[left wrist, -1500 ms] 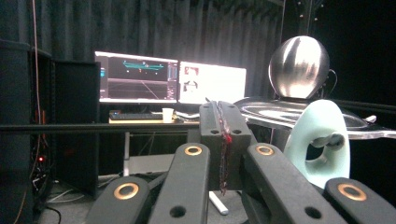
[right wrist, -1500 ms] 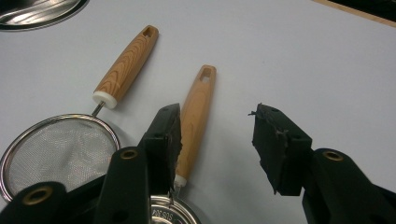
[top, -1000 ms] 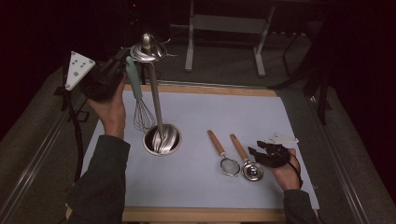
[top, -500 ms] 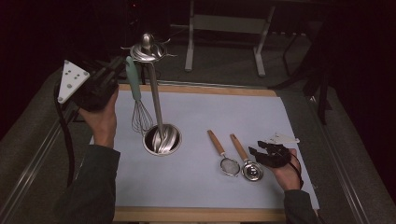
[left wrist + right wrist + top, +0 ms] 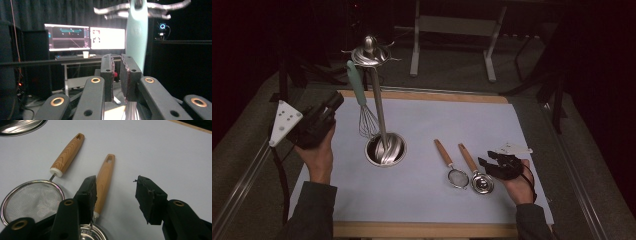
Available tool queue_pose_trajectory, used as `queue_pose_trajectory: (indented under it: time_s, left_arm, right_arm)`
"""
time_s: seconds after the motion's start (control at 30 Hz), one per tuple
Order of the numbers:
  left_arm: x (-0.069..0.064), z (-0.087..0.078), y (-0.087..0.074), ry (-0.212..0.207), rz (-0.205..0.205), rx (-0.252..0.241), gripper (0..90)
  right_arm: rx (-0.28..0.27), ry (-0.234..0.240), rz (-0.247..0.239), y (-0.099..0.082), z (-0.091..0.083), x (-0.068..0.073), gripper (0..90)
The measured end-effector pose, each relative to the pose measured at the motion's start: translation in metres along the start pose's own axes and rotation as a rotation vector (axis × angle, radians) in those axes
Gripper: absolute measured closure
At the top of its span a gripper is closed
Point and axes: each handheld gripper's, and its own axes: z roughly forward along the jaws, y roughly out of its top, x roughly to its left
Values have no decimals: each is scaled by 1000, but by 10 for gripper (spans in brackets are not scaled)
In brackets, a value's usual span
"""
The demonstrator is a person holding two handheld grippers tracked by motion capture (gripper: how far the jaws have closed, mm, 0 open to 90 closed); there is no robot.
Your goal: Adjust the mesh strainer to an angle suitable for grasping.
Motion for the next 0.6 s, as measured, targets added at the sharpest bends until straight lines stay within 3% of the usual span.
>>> queue_pose_trajectory:
  time_s: [0.07,0.27,0.6]
  left_arm:
    - [-1,-2,-6,2,0,10,810]
    - [-1,-9,-51,12,-28,136,808]
    - [8,-22,-110,34,-86,349,780]
  right_arm:
    - [2,2,-2,0,0,0,504]
    - [9,2,-2,1,1,2,502]
    - [31,19,-11,4,6,8,533]
